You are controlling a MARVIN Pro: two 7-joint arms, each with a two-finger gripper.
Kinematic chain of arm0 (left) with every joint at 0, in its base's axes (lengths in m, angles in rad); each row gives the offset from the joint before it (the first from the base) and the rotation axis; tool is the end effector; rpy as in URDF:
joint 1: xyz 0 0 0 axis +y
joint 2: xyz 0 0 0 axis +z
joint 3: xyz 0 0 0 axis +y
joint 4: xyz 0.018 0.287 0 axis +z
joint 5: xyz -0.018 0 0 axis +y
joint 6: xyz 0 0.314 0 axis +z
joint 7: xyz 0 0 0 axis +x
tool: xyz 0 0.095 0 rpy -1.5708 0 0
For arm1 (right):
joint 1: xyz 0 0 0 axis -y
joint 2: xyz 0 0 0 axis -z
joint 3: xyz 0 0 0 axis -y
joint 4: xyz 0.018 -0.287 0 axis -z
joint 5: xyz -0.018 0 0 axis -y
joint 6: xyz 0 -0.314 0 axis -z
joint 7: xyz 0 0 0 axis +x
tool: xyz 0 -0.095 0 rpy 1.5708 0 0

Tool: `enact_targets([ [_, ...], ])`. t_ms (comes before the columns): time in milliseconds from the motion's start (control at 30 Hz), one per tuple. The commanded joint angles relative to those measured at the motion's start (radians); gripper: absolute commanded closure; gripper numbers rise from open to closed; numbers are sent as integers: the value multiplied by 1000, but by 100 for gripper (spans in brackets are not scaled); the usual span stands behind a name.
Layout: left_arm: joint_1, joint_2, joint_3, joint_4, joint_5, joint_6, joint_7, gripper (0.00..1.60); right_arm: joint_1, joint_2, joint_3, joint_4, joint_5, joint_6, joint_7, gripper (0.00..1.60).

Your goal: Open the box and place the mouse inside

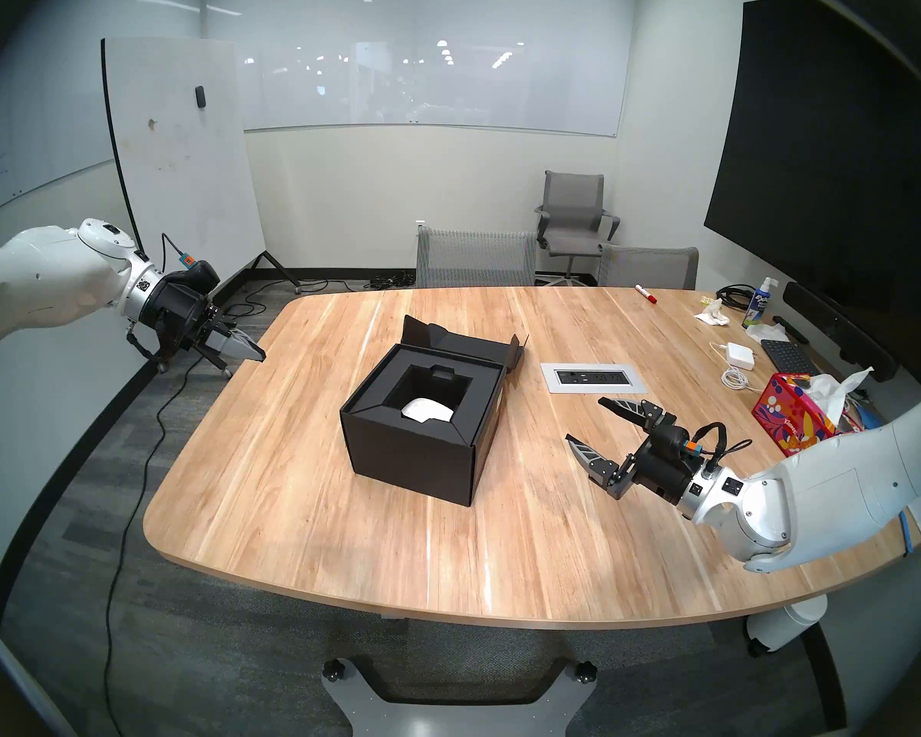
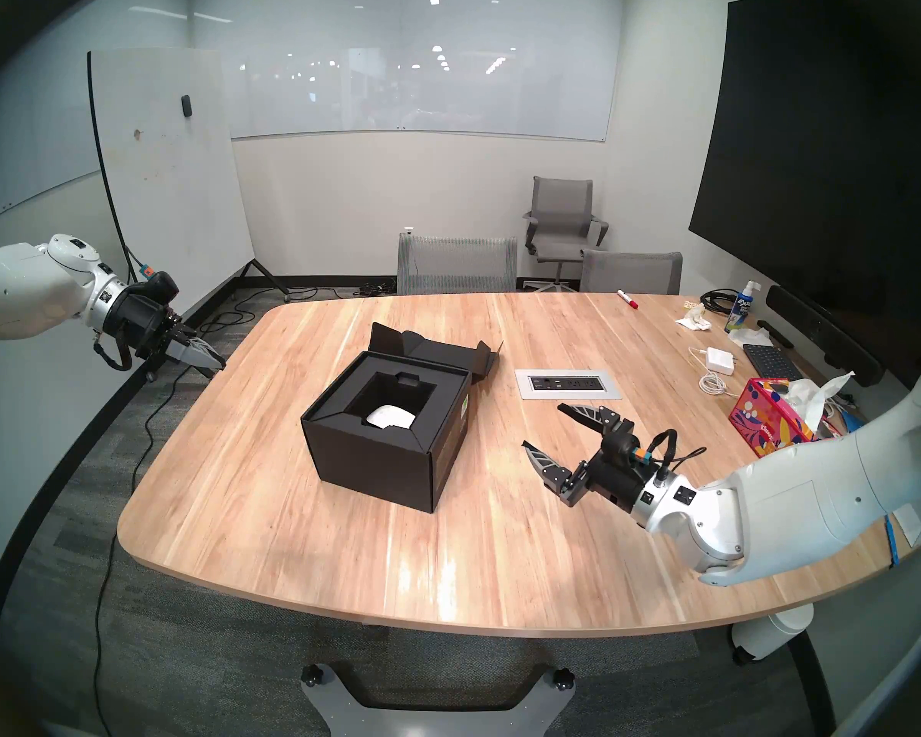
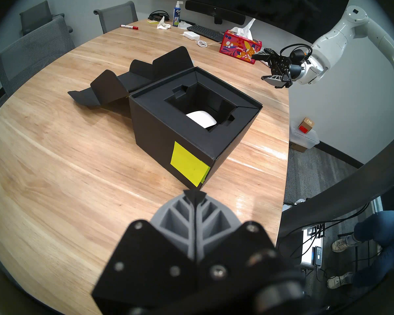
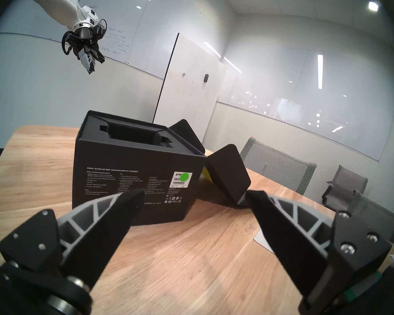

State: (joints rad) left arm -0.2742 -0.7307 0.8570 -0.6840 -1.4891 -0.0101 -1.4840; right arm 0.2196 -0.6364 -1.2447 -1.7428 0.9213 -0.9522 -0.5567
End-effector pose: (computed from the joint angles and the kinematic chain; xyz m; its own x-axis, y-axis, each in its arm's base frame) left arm 0.5003 0.2450 -0.0849 0.3635 -0.5718 0.7354 -0.9166 -0.3606 0.1727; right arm 0.3692 -0.0774 -0.2560 -0.2033 0.2615 0.9435 0.6157 -0.7151 0.3309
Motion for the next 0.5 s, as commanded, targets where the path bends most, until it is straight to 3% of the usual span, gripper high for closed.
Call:
enact_targets([
  [0,-22,2,-4,-2,-7,1,0,160,3,12,17,-2,19,-8,22,0],
  [467,-22,2,-3,-2,-7,1,0,160,-4,24,33,3,52,-8,72,0],
])
